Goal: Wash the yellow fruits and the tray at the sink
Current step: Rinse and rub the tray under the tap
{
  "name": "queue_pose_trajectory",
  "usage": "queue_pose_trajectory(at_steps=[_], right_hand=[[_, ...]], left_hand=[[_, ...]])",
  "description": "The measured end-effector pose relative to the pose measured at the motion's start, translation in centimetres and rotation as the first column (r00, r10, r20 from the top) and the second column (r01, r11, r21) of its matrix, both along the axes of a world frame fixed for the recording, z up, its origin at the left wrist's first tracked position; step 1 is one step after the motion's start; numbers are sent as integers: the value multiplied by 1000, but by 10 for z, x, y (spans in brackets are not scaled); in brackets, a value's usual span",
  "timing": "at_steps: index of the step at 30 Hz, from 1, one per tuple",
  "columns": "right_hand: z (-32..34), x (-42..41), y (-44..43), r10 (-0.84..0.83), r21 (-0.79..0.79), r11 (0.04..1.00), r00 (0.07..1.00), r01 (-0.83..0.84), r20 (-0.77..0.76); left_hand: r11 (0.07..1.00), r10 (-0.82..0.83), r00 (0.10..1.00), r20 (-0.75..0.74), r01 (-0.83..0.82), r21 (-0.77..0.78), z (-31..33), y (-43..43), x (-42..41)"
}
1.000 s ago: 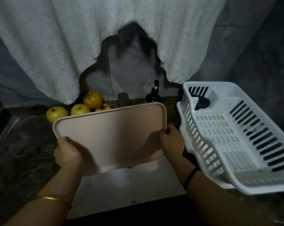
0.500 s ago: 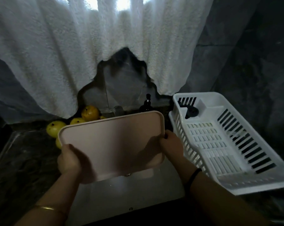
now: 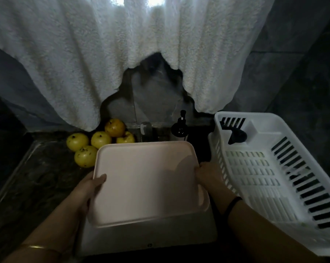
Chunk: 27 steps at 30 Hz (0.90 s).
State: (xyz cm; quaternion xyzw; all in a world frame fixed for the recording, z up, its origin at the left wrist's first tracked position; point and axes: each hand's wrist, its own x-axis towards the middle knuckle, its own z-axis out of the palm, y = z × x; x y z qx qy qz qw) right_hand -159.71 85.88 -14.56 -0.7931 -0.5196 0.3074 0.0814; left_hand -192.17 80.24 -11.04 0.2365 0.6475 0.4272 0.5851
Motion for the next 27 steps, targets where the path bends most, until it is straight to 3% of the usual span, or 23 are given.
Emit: queue_pose_trajectory(at_steps=[4,6,9,12,14,16,18,23,27], right_hand=[[-17,-2,4,66,-156,984,991,-83,-112],[-20,-4,7,48,-158,985,992,-66,-113],[2,-10,23,23,35,999,998,-20,-66],[36,-20,61,-55,290,950,976,117,-211],[52,-28,93,-125,360,899,934,250,-336],[67,-37,123,-269,301,802,762,516,-590],[76,-37,140,-329,170,764,602,622,-727],[76,-54,158,-324,-37,905,632,423,-704],[77,-66,152,-374,-131,873,473,469,-798]], left_hand=[[997,-64,993,96,67,-24,-1,-7,-4],[999,-40,987,156,42,-13,-4,-10,-4],[1000,-23,978,210,25,-5,-7,-9,-4],[1000,-25,974,227,28,-10,-10,-4,-7],[999,-38,970,240,40,-4,-11,2,-8],[999,-42,967,251,44,-4,-13,8,-12],[999,-50,964,262,53,-4,-14,10,-12],[997,-34,963,267,49,-52,-20,17,-24],[996,-51,961,270,69,-59,-20,22,-24]])
